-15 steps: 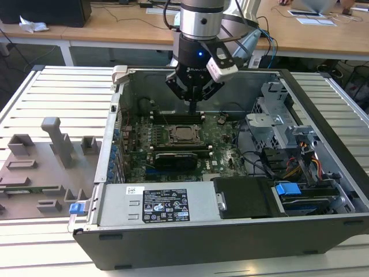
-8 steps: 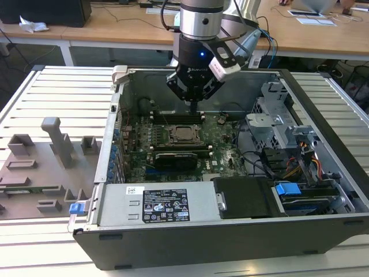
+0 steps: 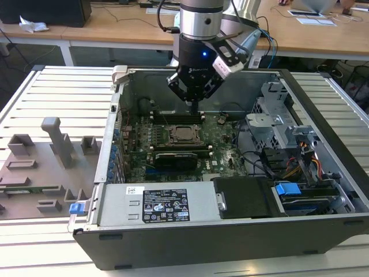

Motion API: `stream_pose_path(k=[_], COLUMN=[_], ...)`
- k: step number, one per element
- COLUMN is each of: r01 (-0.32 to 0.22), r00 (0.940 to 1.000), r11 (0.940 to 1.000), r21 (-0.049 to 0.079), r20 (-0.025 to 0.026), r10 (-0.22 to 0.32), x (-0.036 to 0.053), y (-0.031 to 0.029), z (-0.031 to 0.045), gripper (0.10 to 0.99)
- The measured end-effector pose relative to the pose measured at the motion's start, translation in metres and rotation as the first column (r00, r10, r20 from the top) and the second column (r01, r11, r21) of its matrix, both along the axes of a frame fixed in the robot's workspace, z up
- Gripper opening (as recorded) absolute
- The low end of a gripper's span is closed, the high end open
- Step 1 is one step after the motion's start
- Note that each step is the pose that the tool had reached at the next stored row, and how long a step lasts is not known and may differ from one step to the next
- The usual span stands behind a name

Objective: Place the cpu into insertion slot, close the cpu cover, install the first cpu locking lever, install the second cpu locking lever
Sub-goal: 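Install the first cpu locking lever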

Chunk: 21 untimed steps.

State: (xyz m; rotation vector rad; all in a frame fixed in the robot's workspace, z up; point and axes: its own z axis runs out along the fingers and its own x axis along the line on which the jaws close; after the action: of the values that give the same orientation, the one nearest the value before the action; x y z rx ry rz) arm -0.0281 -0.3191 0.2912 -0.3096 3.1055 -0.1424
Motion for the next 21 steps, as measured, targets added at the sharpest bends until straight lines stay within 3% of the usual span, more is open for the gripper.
stream_pose_path(k=[4, 7, 13, 15, 17, 19, 21], r01=[-0.056, -0.113, -0.130, -0.122, -0.111, -0.096, -0.092], r00=[0.9984, 0.9936, 0.9915, 0.9925, 0.9939, 0.9953, 0.9957], r11=[0.9984, 0.9936, 0.9915, 0.9924, 0.9933, 0.9933, 0.9934], r21=[0.000, 0.000, 0.000, 0.011, 0.033, 0.064, 0.068], r20=[0.0000, 0.0000, 0.0000, 0.0013, 0.0040, 0.0072, 0.0076], r10=[0.056, 0.113, 0.130, 0.122, 0.110, 0.096, 0.092], x=[0.0000, 0.0000, 0.0000, -0.0001, 0.0000, 0.0000, 0.0000], y=[0.0000, 0.0000, 0.0000, -0.0001, 0.0000, 0.0000, 0.0000], z=[0.0000, 0.0000, 0.0000, 0.0001, 0.0000, 0.0000, 0.0000], gripper=[0.106, 0.106, 0.106, 0.106, 0.106, 0.106, 0.106])
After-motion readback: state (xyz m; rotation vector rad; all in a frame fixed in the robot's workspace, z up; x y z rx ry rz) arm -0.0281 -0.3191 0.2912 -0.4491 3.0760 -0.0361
